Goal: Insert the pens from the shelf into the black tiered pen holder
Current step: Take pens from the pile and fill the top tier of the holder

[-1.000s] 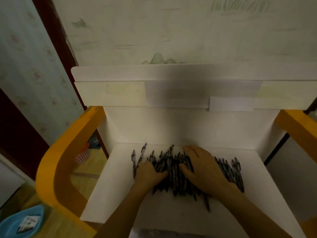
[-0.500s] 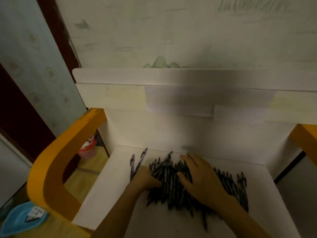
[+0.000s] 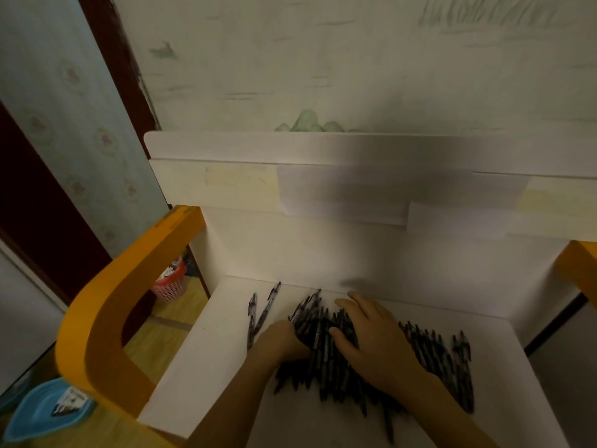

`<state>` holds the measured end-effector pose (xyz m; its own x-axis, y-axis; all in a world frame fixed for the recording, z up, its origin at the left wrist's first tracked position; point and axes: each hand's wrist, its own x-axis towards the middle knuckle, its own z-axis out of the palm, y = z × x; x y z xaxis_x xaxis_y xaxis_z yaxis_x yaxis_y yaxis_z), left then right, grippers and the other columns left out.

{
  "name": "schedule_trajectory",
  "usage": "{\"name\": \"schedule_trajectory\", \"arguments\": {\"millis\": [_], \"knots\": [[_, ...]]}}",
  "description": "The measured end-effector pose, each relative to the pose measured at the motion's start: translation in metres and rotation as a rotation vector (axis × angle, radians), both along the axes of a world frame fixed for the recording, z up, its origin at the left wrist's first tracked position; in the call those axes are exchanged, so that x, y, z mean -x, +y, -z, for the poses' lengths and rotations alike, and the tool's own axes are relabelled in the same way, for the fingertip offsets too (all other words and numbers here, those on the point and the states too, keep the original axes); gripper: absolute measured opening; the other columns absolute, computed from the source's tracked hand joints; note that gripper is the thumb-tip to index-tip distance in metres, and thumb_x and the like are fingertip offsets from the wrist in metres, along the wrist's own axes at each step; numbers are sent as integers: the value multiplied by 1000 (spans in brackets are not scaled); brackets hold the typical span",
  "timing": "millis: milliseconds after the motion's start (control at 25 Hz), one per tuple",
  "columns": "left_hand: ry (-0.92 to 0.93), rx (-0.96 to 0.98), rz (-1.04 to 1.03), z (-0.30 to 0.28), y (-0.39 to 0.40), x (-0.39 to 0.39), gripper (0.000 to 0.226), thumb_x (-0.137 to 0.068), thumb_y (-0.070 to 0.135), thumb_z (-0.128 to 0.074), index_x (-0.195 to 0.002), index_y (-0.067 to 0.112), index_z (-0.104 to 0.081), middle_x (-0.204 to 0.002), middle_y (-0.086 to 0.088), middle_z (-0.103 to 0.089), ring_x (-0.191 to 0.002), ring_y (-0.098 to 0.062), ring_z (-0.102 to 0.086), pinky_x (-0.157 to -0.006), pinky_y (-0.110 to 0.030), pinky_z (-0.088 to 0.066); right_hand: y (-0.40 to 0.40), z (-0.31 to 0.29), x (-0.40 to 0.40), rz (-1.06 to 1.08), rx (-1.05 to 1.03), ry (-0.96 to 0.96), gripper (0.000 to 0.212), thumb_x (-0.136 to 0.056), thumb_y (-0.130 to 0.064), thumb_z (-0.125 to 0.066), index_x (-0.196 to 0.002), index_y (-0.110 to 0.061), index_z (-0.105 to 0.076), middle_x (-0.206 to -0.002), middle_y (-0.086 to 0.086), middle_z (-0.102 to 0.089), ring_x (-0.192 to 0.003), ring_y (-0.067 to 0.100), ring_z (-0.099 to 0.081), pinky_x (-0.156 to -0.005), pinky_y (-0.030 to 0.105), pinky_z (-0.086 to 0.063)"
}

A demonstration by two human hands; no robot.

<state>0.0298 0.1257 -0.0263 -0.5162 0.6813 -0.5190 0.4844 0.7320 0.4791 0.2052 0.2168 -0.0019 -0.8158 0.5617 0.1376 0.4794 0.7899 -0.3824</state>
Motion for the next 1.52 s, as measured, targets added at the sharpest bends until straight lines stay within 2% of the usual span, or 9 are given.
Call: {"name": "schedule_trajectory", "arguments": {"millis": [240,400,560,680,1000,1120,1280,1440,1520], "knots": [[-66,5,-9,-5,-4,7,16,-85,21,-63,-74,19,-51,-74,0,-51,-67,-10,-51,-57,-17,-44,1,-7,-5,4,-6,31,53,-96,-55,-37,-142,-29,-38,-156,-3,-25,-142,18,-22,-116,31,-16],[-58,26,-32,-7,-11,15,10,-84,21,-63,-86,15,-54,-79,-1,-53,-69,-11,-52,-57,-17,-44,-2,-9,-7,5,-10,31,51,-96,-55,-37,-140,-29,-41,-155,-4,-26,-142,18,-24,-116,31,-18],[-125,30,-100,-6,-22,20,14,-85,17,-61,-96,11,-56,-85,-7,-59,-69,-15,-59,-65,-24,-53,-4,-13,-5,-2,-10,51,49,-96,-55,-37,-138,-30,-43,-155,-6,-26,-141,15,-24,-115,31,-19],[-236,-22,-182,-8,-32,21,6,-89,14,-63,-92,12,-58,-82,-8,-65,-62,-14,-65,-61,-23,-57,-4,-14,-2,-1,-3,42,52,-95,-57,-34,-138,-30,-43,-155,-6,-26,-141,16,-25,-116,33,-20],[-153,-18,-225,-9,-61,26,21,-84,28,-71,-94,17,-56,-75,-3,-58,-56,-11,-49,-47,-19,-43,-11,-19,4,1,-3,44,52,-94,-56,-34,-137,-29,-45,-154,-4,-29,-141,16,-27,-115,32,-20],[-194,-29,-273,-11,-71,28,17,-87,28,-68,-91,19,-55,-73,-3,-56,-55,-11,-48,-47,-20,-42,-15,-20,6,14,-15,42,52,-94,-56,-34,-137,-29,-45,-153,-4,-31,-141,16,-28,-115,32,-21],[-198,-93,-226,-19,-80,31,16,-90,27,-64,-101,19,-56,-72,-3,-60,-52,-9,-56,-50,-20,-47,-20,-22,9,30,-27,46,54,-93,-58,-33,-139,-30,-43,-153,-4,-32,-140,16,-30,-116,33,-23],[-279,-129,-226,-30,-89,32,17,-90,23,-66,-100,18,-54,-80,-6,-65,-53,-8,-64,-53,-19,-52,-29,-26,11,61,-29,55,67,-87,-65,-22,-141,-30,-40,-153,-4,-33,-139,17,-31,-117,34,-25],[-272,-146,-195,-31,-94,31,17,-89,24,-67,-100,19,-55,-76,-5,-63,-52,-10,-61,-53,-21,-51,-36,-27,11,71,-31,45,62,-91,-63,-28,-143,-30,-38,-154,-4,-31,-140,16,-29,-116,32,-23]]}}
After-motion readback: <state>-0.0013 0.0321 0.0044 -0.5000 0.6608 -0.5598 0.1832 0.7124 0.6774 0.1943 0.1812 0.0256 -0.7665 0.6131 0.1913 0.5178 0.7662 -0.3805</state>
